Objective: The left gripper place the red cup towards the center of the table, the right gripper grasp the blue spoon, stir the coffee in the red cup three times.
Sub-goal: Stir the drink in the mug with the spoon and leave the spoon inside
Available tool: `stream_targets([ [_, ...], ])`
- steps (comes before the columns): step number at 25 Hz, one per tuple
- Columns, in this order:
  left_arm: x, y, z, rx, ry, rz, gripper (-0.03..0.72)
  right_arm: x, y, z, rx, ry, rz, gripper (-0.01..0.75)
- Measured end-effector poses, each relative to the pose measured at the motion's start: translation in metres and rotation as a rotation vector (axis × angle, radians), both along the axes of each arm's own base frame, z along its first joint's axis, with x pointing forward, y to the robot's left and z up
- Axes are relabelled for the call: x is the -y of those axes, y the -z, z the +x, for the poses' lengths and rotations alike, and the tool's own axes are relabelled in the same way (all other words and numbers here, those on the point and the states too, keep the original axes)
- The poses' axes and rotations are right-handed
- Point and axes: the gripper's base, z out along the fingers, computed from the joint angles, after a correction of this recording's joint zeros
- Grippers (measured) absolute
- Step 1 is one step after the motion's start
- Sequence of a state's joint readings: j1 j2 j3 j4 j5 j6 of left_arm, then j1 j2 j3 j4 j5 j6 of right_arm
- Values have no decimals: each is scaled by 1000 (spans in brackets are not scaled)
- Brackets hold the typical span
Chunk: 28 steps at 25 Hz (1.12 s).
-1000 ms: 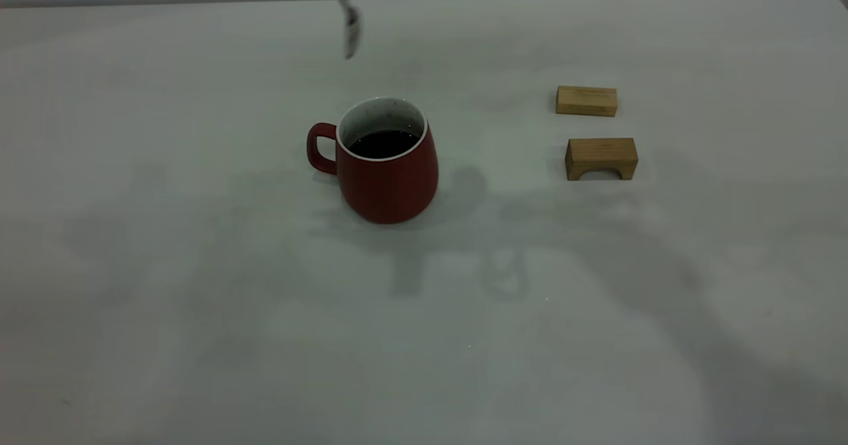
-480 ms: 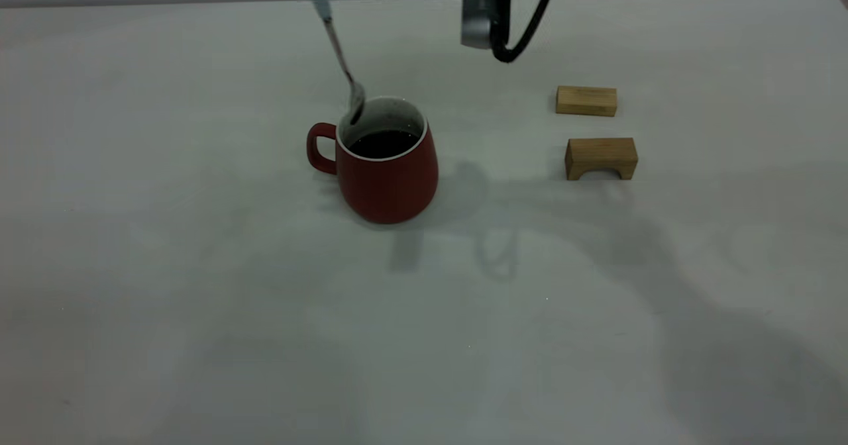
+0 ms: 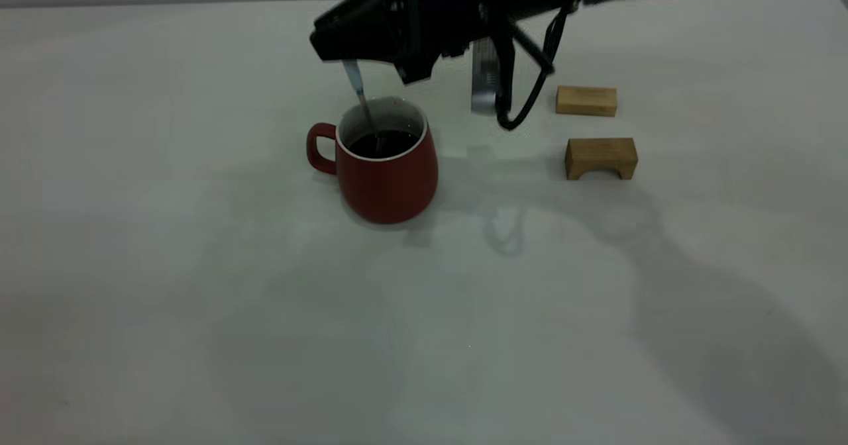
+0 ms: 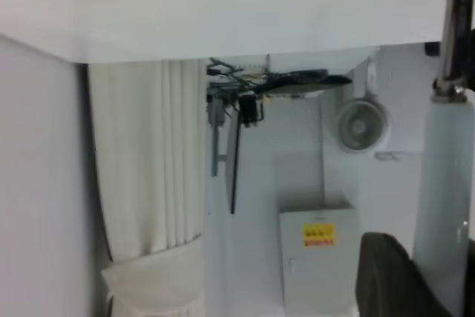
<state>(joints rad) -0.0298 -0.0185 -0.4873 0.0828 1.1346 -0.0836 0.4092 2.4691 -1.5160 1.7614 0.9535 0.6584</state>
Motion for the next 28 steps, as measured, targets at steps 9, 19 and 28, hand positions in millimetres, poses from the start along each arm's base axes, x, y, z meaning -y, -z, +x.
stream_targets([
  [9, 0, 0, 0, 0, 0, 0, 334, 17, 3, 19, 86, -52, -25, 135],
  [19, 0, 0, 0, 0, 0, 0, 334, 9, 7, 8, -128, -17, 13, 135],
  [28, 0, 0, 0, 0, 0, 0, 334, 20, 7, 16, 81, -71, -34, 135],
])
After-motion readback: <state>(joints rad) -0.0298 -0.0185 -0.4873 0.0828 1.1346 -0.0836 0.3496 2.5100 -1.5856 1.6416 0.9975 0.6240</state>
